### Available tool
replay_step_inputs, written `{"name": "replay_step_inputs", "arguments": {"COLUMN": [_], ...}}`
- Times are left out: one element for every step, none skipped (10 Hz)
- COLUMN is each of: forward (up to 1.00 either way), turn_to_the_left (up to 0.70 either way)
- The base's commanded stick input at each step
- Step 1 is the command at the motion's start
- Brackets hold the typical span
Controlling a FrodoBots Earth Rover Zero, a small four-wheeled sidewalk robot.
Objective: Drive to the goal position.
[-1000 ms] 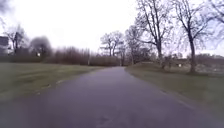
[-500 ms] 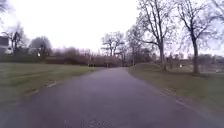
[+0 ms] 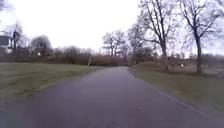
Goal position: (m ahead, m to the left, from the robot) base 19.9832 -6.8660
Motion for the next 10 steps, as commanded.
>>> {"name": "replay_step_inputs", "arguments": {"forward": [1.0, 1.0, 1.0, 1.0, 1.0, 1.0, 1.0, 1.0, 1.0, 1.0], "turn_to_the_left": [0.0, 0.0, 0.0, 0.0, 0.0, 0.0, 0.0, 0.0, 0.0, 0.0]}}
